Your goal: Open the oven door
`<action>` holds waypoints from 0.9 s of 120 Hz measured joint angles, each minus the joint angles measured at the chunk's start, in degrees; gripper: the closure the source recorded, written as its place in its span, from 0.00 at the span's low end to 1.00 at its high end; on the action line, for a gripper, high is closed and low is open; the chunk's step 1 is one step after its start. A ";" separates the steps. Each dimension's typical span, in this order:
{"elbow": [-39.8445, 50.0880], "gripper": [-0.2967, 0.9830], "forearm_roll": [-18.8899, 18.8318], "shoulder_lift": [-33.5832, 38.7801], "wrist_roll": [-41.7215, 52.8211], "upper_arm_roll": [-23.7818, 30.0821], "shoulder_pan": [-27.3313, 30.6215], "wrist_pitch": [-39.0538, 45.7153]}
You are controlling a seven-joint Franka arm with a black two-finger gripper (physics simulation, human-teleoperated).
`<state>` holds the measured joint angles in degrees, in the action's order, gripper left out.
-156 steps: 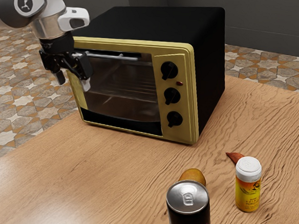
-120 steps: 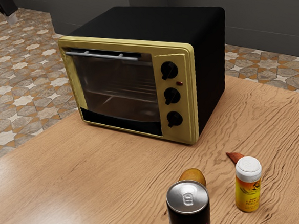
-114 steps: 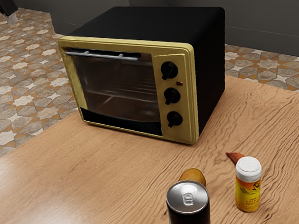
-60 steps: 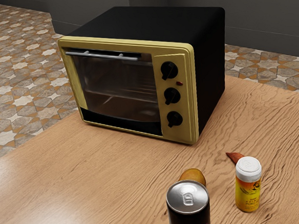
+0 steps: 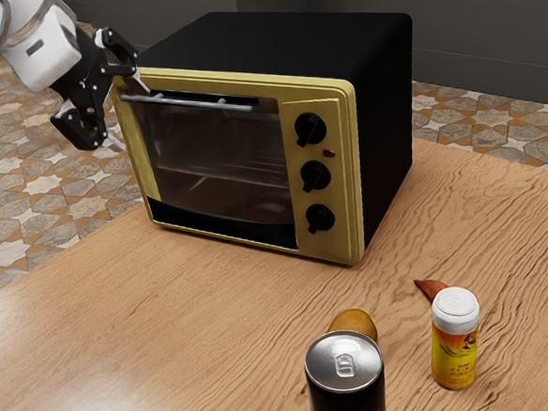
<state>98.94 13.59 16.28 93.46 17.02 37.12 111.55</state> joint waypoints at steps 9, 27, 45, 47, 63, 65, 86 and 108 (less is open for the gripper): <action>-1.77 0.23 -0.45 -1.70 0.06 1.32 0.00 1.46; -9.10 0.23 -6.55 -8.86 -2.19 4.52 -0.08 1.48; -12.94 0.23 -10.05 -14.03 -4.78 5.55 0.17 0.67; -13.33 0.23 -10.42 -14.62 -5.08 5.63 0.10 0.57; -17.01 0.23 -13.22 -18.88 -7.45 5.96 -0.47 -0.39; -17.38 0.23 -13.49 -19.17 -7.74 5.98 -0.46 -0.50; -19.64 0.23 -15.93 -22.37 -10.41 6.08 0.20 -1.44; -20.75 0.23 -17.21 -23.48 -12.55 6.10 0.04 -1.90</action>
<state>78.19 -3.62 -7.20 80.91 23.11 37.16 109.64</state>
